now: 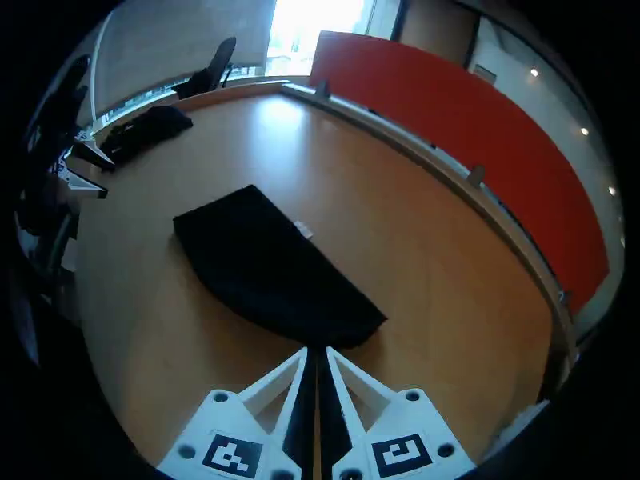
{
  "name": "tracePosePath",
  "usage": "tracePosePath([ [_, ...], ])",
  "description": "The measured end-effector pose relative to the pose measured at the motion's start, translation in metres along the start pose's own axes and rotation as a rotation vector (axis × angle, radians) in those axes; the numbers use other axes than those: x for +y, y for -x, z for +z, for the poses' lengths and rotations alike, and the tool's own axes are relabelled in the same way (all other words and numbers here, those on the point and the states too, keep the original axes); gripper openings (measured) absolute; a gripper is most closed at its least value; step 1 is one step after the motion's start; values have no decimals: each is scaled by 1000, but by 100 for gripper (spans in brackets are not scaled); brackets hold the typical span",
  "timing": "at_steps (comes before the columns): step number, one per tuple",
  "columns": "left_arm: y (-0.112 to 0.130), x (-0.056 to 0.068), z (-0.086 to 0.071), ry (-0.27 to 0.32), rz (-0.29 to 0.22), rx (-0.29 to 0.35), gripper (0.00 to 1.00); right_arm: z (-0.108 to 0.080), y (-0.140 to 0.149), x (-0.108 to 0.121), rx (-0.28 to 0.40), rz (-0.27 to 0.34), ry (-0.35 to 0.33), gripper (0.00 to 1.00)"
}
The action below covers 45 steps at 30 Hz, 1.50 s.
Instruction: Fold towel
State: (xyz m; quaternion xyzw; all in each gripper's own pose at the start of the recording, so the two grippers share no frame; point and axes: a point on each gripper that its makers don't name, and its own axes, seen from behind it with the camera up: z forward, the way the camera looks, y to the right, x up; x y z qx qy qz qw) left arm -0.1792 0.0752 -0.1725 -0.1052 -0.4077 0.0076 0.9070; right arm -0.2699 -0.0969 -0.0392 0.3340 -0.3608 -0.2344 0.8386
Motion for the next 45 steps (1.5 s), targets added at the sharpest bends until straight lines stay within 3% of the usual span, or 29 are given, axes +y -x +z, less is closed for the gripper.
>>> tracePosePath([
  [23, -8, 9, -5, 16, 4, 14, 94, -52, -36, 41, 69, -65, 93, 45],
  [34, -10, 12, -6, 21, -5, 22, 94, -42, -46, 29, 74, -112, 64, 53],
  [45, -12, 12, -12, 17, -19, 35, 94, -12, -71, -14, 90, -175, -20, 60],
])
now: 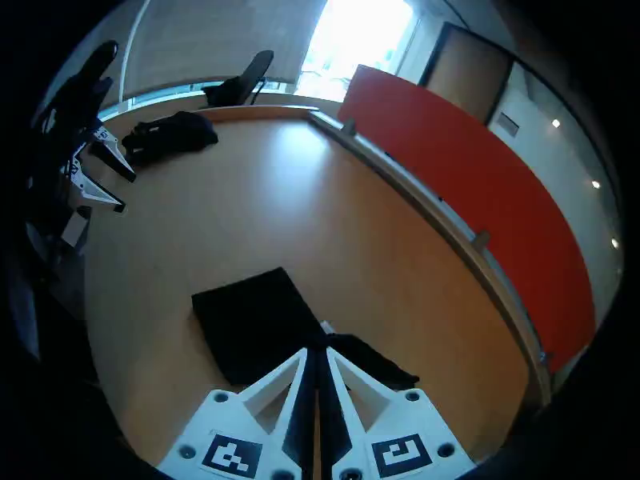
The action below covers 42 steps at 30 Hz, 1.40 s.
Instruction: Fold towel
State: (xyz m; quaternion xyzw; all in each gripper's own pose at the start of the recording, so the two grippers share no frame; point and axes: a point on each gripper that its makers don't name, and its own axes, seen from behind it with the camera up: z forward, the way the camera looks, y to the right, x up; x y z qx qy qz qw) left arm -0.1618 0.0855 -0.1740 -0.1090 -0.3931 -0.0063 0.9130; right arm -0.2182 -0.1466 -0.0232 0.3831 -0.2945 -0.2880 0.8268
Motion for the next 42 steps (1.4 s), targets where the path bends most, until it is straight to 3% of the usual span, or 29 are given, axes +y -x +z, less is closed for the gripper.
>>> tracePosePath([
  [11, 6, -17, -15, -37, -36, 9, 94, 38, -21, -45, 1, -60, -108, 67],
  [20, 18, -34, -26, -74, -72, 3, 94, 59, -18, -68, -34, -71, -160, 73],
  [30, 19, -35, -25, -75, -75, 1, 94, 57, -2, -65, -71, -39, -153, 86],
  [42, 16, -32, -23, -71, -62, 2, 94, 49, 28, -69, -105, 19, -140, 87],
])
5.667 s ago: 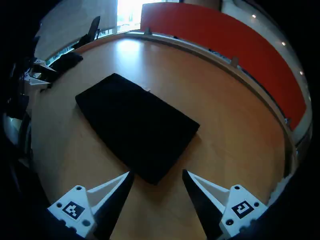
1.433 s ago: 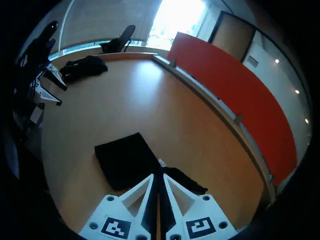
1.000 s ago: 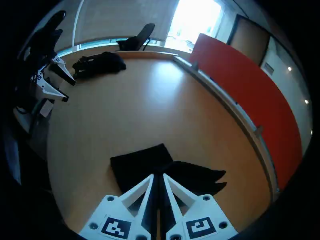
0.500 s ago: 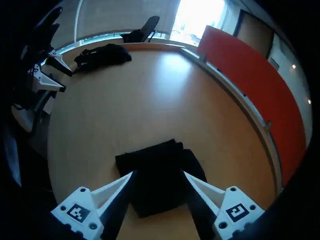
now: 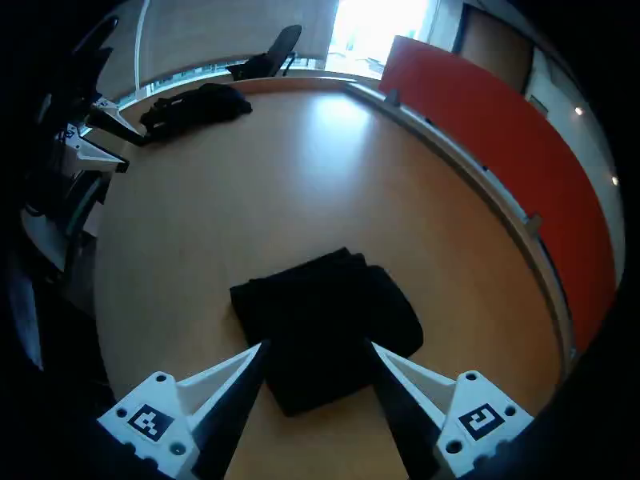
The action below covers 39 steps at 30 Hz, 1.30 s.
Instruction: Fold towel
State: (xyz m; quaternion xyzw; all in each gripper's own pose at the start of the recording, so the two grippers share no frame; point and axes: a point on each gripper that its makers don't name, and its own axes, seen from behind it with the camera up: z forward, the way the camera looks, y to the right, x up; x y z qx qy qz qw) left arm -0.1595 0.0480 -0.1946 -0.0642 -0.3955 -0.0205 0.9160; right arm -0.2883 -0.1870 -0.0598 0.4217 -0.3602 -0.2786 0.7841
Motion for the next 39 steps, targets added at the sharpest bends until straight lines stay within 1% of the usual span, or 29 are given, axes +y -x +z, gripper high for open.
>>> tracePosePath([
  [11, 0, 4, 1, 5, 10, -2, 94, -2, 34, -6, -49, 38, 6, 87],
  [18, -1, 6, 2, 9, 13, -1, 94, -1, 50, -9, -72, 57, 4, 87],
  [26, -2, 8, 2, 10, 15, 0, 94, 0, 68, -16, -103, 71, -9, 84],
  [30, -1, 8, 2, 12, 14, -1, 94, 2, 73, -19, -112, 80, -15, 78],
  [33, 0, 9, 2, 13, 14, -2, 94, 2, 75, -20, -115, 93, -17, 68],
  [36, 0, 9, 2, 14, 16, -2, 94, 4, 77, -21, -118, 106, -20, 60],
  [39, 0, 9, 2, 13, 16, -2, 94, 5, 79, -22, -123, 112, -26, 57],
])
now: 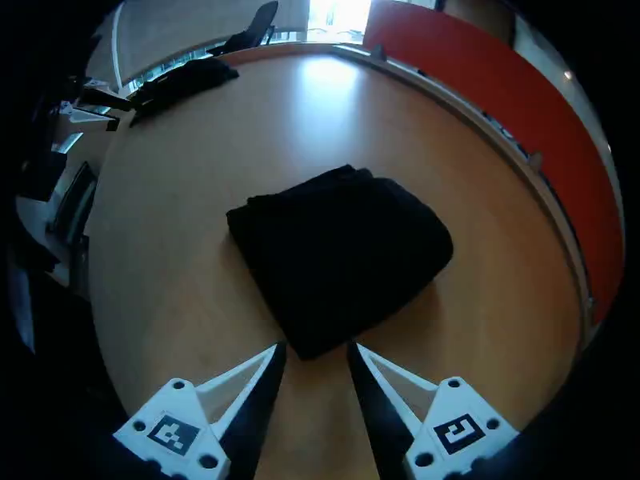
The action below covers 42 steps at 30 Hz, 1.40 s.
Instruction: Fold towel
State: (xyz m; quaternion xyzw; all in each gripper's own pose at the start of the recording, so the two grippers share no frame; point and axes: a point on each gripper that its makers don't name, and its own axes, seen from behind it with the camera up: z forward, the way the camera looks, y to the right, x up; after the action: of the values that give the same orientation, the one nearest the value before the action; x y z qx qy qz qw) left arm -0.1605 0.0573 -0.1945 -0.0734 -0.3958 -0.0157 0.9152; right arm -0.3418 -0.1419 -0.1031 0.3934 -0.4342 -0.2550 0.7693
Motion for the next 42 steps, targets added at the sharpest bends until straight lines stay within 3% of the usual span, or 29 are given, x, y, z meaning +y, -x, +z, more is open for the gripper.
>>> tracePosePath([
  [5, 2, 0, 0, 0, -5, -2, 94, 3, 5, -3, -12, 0, -5, 55],
  [12, 3, -1, 0, -1, -6, -4, 94, 9, 8, -5, -21, 16, -7, 35],
  [18, 4, -1, 0, 0, -8, -5, 94, 14, 8, -6, -22, 33, -10, 34],
  [30, 6, -2, 0, 0, -6, -9, 94, 16, 8, -9, -22, 75, -23, 5],
  [42, 7, 0, 1, 5, -1, -8, 94, 2, 0, 2, -10, 56, 8, 4],
])
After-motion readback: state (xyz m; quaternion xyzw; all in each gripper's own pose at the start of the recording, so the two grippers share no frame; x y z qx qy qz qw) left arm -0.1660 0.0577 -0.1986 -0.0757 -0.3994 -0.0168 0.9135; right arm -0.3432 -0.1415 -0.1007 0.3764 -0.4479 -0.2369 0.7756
